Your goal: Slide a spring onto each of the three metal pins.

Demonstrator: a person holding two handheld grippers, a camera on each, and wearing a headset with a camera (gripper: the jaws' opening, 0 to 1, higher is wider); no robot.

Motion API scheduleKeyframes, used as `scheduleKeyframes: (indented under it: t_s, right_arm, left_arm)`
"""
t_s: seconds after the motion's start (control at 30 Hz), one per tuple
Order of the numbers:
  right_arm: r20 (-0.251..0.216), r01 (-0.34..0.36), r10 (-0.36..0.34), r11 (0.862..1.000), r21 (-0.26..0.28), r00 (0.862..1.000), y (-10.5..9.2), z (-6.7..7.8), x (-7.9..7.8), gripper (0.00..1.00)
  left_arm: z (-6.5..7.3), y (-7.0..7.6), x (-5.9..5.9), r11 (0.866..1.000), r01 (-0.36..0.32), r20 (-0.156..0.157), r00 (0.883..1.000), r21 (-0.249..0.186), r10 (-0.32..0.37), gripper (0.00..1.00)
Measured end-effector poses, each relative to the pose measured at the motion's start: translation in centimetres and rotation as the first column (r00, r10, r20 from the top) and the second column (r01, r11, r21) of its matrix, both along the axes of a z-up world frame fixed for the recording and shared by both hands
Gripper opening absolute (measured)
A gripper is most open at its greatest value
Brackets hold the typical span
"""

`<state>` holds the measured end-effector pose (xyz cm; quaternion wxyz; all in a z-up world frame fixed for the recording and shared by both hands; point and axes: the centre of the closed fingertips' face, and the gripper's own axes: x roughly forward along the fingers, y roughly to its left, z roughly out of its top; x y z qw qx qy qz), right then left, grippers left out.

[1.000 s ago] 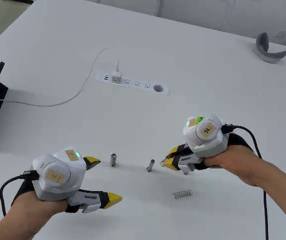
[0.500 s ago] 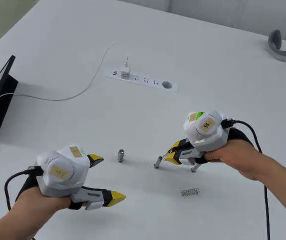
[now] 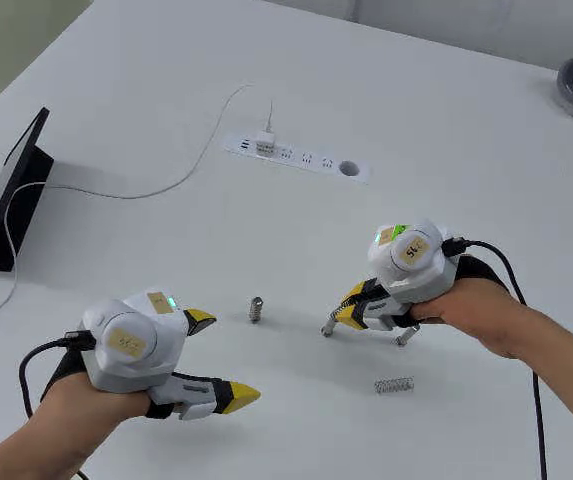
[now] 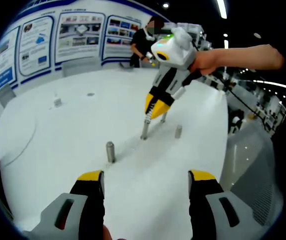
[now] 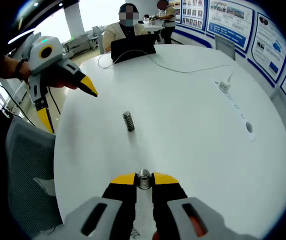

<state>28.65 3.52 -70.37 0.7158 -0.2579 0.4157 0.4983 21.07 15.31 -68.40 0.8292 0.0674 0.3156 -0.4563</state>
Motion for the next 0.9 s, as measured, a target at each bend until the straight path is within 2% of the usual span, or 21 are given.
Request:
scheduleKeyframes:
  t_s: [0.47,0.9]
  right_arm:
    - [-0.003,-0.007,0.007,1.000,-0.003,1.000,0.7,-0.9,0.2,0.13]
    - [-0.008,-0.016,0.016,1.000,-0.016,1.000,0.9,-2.7,0.2,0.13]
  left_arm:
    - [0.1,0.2,0.3,1.000,-0.009,0.002,1.000,0.000,0.009,0.70]
    - [0.4,0.6,0.6,1.000,-0.021,0.008,1.000,0.001,0.021,0.71]
